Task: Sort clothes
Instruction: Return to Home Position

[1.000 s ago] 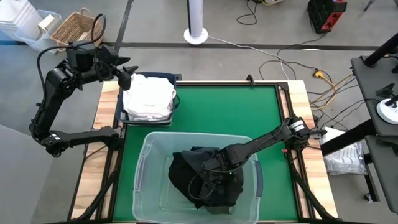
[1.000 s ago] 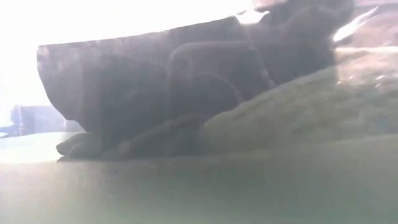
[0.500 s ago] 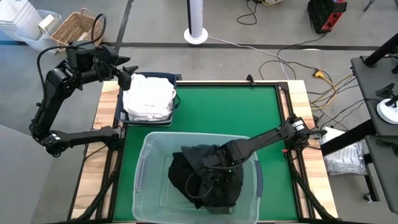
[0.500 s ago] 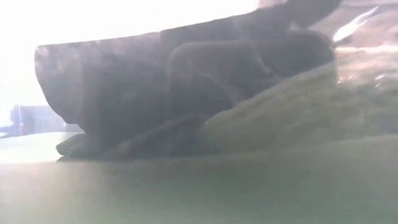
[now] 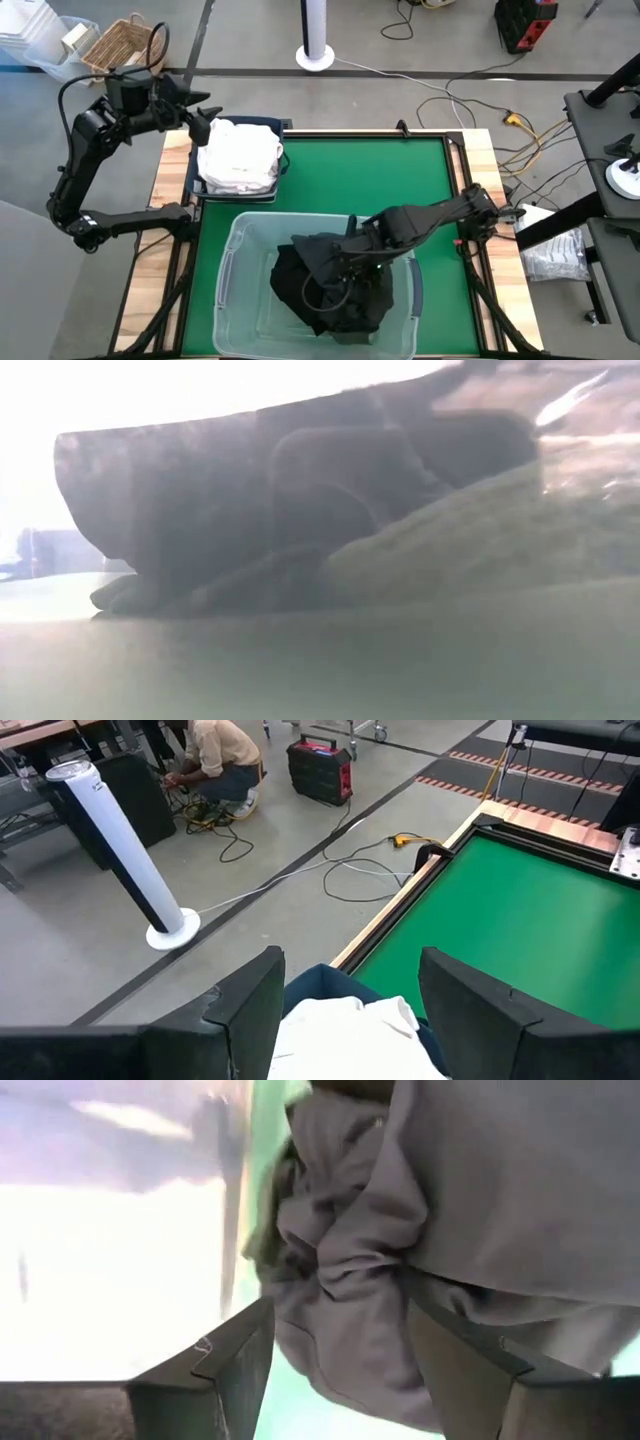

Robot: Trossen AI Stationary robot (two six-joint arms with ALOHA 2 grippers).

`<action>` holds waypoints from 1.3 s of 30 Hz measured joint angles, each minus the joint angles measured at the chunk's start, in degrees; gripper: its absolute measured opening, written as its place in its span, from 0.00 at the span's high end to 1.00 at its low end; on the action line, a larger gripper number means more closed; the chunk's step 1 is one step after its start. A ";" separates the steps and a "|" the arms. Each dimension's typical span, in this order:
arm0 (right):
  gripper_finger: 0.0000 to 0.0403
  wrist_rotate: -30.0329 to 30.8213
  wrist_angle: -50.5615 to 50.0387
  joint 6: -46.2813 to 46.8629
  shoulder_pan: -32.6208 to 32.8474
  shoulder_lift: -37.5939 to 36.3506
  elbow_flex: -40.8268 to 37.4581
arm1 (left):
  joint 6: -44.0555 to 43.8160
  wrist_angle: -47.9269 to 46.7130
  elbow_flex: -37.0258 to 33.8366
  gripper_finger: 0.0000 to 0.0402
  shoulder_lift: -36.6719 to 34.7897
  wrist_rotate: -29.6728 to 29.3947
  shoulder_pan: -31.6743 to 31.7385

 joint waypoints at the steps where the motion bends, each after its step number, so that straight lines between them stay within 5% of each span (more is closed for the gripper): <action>1: 0.45 0.02 -0.62 0.70 0.00 0.00 1.61 | -0.11 0.00 -0.02 0.48 -0.12 0.35 0.01; 7: 0.50 7.27 0.63 2.07 -0.11 -2.26 7.39 | -4.63 2.35 -0.06 0.48 -2.63 10.09 0.00; 13: 0.55 23.81 2.80 -3.61 -0.95 -8.28 7.02 | -9.08 7.61 -0.07 0.48 -8.62 25.54 -0.21; 16: 0.57 29.10 9.10 -9.43 -1.83 -11.26 7.02 | -13.02 10.84 -0.07 0.48 -12.58 27.04 -0.22; 27: 0.65 29.86 32.51 -29.65 -6.19 -19.33 7.02 | -19.57 16.92 -0.07 0.48 -21.39 24.59 -0.21; 39: 0.77 29.37 33.19 -33.62 -6.55 -25.06 6.60 | -16.59 22.93 -6.69 0.50 -20.74 30.82 -0.17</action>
